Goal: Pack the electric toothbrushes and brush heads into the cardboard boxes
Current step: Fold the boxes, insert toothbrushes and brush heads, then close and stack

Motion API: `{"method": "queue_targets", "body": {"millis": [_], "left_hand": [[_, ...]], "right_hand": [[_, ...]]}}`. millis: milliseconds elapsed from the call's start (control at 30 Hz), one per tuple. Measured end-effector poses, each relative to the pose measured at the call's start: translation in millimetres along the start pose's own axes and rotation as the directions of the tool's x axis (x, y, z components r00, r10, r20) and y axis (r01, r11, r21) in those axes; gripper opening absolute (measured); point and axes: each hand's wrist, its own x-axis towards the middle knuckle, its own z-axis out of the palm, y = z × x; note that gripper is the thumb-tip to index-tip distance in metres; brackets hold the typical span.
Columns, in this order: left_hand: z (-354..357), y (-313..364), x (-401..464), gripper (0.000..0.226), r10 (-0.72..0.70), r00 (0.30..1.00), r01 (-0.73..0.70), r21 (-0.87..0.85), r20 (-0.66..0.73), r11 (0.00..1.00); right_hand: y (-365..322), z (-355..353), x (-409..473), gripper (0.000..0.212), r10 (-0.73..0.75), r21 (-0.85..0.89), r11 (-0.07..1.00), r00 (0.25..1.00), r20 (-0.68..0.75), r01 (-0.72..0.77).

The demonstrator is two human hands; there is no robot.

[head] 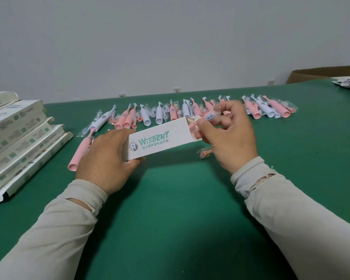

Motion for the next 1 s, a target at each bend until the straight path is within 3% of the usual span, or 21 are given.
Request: {"method": "queue_targets", "body": {"millis": [267,533,700,867,933,1000], "left_hand": [[0.4,-1.0,0.5,0.051,-0.061,0.998,0.061,-0.007,-0.002,0.998],[0.2,-1.4,0.4,0.050,-0.068,0.998,0.068,0.002,0.000,0.998],[-1.1,2.9,-0.6,0.053,-0.016,1.000,0.015,0.024,0.018,1.000],[-0.8,5.5,-1.9,0.053,-0.009,0.999,0.008,0.019,0.033,1.000],[-1.3,4.6,-1.9,0.053,-0.011,0.999,0.011,0.011,0.031,1.000],[-1.7,4.6,-1.3,0.054,-0.009,1.000,0.009,0.005,0.020,1.000]], "right_hand": [[-0.9,-0.4,0.3,0.015,0.007,-0.137,0.990,1.000,-0.030,-0.011],[-1.8,1.6,-2.5,0.021,-0.102,-0.179,0.978,0.994,0.038,0.108],[1.4,-1.0,-0.3,0.015,-0.155,-0.344,0.928,0.988,-0.004,0.145],[3.6,-0.8,-1.7,0.013,-0.129,-0.465,0.873,0.989,0.076,0.150],[2.6,-0.8,-0.5,0.013,-0.075,-0.436,0.891,0.988,0.138,0.129],[-0.6,0.3,0.0,0.020,0.025,-0.275,0.960,0.968,0.251,0.047]]}}
